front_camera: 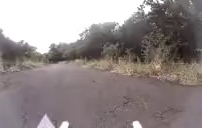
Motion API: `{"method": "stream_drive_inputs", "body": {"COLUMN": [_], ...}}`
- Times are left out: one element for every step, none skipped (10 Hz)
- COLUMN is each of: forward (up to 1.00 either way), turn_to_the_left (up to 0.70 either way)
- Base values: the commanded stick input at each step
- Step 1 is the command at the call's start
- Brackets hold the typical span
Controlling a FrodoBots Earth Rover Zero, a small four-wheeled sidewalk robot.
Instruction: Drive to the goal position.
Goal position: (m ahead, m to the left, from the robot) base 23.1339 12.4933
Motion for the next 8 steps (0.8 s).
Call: {"method": "stream_drive_inputs", "body": {"forward": [1.0,1.0,1.0,1.0,1.0,1.0,1.0,1.0], "turn_to_the_left": [0.0,0.0,0.0,0.0,0.0,0.0,0.0,0.0]}}
